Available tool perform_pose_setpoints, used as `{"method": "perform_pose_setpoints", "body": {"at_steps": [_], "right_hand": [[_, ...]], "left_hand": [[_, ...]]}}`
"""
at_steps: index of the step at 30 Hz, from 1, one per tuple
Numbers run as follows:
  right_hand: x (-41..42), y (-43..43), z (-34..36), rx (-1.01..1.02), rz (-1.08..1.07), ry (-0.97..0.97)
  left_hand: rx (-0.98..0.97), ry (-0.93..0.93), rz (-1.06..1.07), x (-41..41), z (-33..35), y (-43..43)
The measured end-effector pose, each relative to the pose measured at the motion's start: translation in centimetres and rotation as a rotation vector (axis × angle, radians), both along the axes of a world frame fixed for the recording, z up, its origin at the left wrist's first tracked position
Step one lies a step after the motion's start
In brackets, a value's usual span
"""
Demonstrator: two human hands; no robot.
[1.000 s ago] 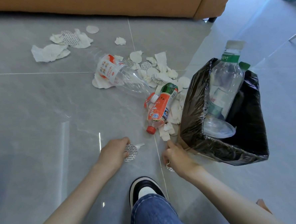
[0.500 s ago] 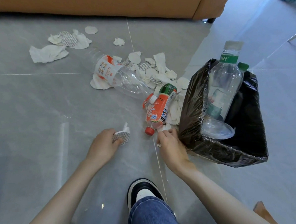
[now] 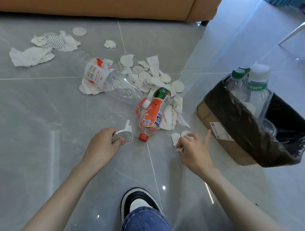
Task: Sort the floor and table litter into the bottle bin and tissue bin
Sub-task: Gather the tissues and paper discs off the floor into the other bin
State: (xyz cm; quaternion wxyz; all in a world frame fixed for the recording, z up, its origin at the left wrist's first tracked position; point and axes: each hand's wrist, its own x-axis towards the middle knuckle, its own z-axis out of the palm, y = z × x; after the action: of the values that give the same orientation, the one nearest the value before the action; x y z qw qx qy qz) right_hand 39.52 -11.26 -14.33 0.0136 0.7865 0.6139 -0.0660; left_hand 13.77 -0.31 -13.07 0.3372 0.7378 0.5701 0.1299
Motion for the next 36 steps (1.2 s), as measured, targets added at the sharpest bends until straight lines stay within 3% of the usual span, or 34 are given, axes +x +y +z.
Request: {"method": "perform_pose_setpoints", "body": {"at_steps": [4, 8, 18, 24, 33, 36], "right_hand": [[-0.8, 1.2, -1.1, 0.015, 0.049, 0.121], [-0.5, 2.0, -1.6, -0.054, -0.039, 0.271], [1.0, 2.7, -2.3, -0.102, -0.238, 0.301], [0.6, 2.9, -1.7, -0.129, -0.17, 0.27], [1.0, 3.7, 0.8, -0.091, -0.319, 0.508], [1.6, 5.1, 3.1, 0.04, -0.409, 0.657]], "left_hand": [[0.001, 0.002, -0.004, -0.1, 0.0, 0.3], [-0.02, -0.028, 0.012, -0.4, 0.2, 0.4], [-0.022, -0.025, 0.002, -0.1, 0.2, 0.6], [-0.035, -0.038, 0.005, 0.2, 0.3, 0.3], [-0.064, -0.046, 0.026, 0.1, 0.7, 0.4], [-0.066, -0.072, 0.045, 0.1, 1.1, 0.7]]}}
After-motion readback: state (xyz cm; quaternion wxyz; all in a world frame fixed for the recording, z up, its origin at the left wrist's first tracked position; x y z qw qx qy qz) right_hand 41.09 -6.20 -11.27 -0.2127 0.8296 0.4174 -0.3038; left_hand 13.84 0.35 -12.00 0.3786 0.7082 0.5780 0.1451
